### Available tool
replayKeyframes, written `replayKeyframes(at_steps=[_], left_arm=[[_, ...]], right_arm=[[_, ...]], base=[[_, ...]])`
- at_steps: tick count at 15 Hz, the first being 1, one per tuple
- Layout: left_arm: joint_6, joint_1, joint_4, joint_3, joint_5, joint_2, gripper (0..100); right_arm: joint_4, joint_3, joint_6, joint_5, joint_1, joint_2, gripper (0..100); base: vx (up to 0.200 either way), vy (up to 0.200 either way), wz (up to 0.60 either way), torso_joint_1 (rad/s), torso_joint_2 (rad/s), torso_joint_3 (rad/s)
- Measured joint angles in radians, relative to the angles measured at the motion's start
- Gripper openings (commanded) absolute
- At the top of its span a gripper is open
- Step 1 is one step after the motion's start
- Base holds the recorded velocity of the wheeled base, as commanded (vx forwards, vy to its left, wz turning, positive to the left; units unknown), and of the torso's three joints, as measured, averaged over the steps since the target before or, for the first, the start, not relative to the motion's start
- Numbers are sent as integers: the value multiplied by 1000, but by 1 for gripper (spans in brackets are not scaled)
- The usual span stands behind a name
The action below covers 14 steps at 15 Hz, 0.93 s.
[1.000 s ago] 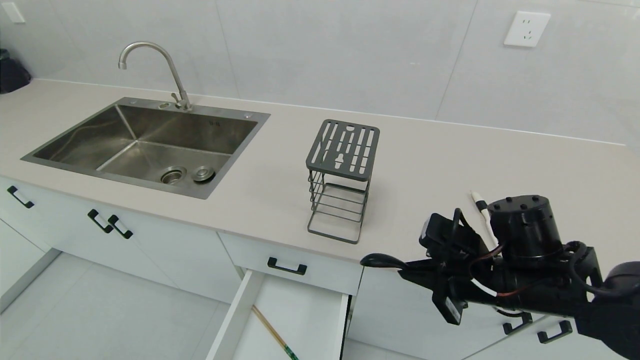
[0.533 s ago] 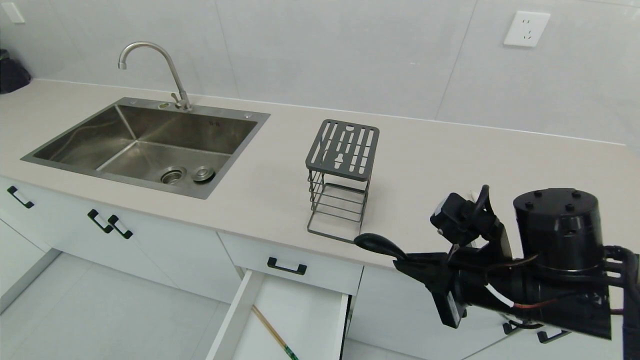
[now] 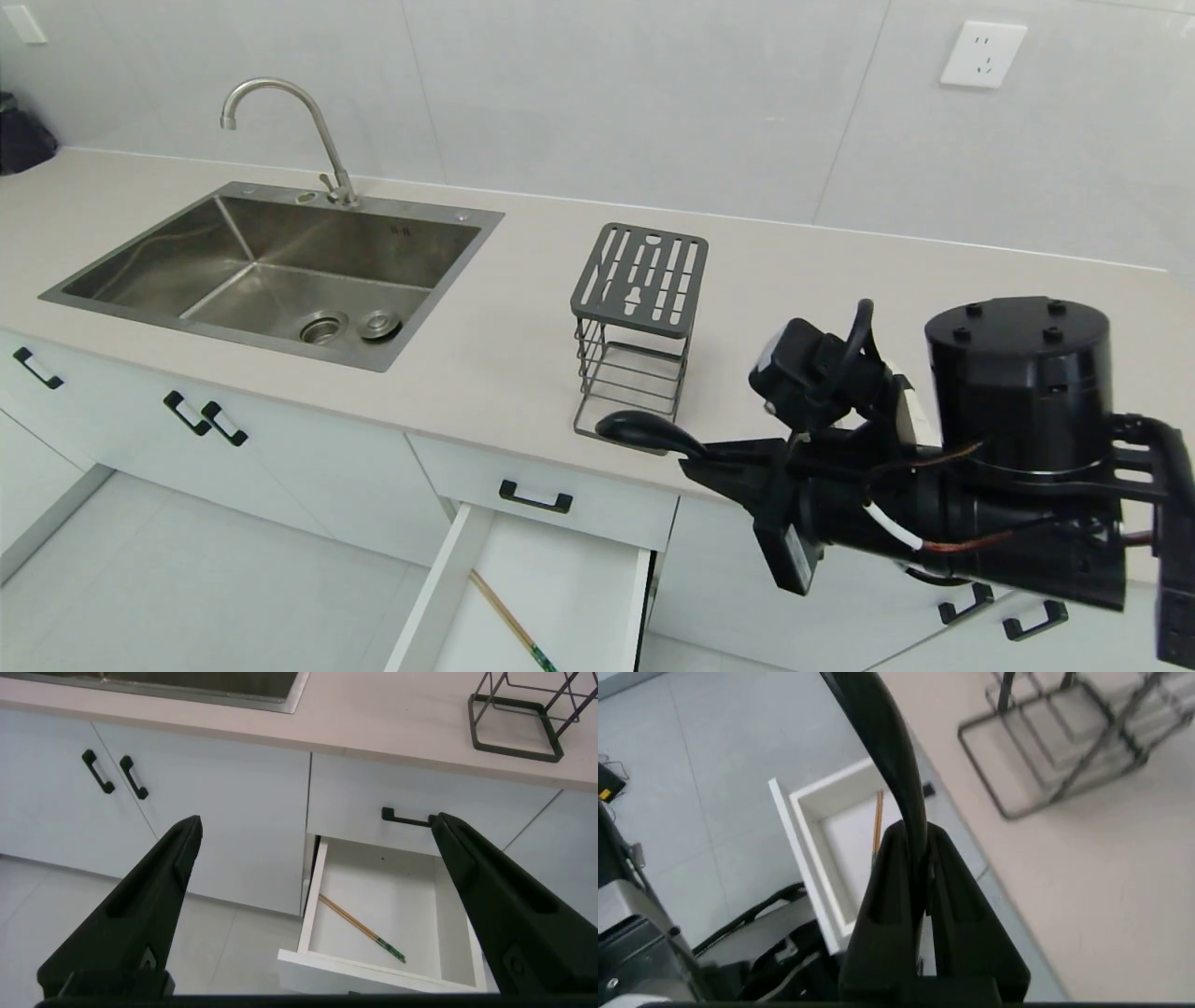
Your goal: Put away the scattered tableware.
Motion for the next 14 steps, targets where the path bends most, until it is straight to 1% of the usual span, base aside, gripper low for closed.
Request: replayKeyframes(at_steps=[2,4,5,8,12,14], left_arm=[[0,0,0,0,0,0,100],[0,0,0,0,0,0,100],[0,0,0,0,0,0,100],[0,0,0,0,0,0,100],[0,0,0,0,0,0,100],[0,0,0,0,0,0,100]], right_arm=[[-6,-40,-43,1,14,25,0],[-52,-68,-56,-1,20,40,0],[-54,-74,-56,-1,21,43,0],[-53,-61,-62,-5,16,47,0],[-52,-45,-114,-8,8,54,0],[-51,-42,-110,-9,8,56,0]], base=[[0,0,0,0,0,0],[0,0,0,0,0,0],[0,0,0,0,0,0],[0,0,0,0,0,0],[0,0,0,0,0,0],[0,0,0,0,0,0]])
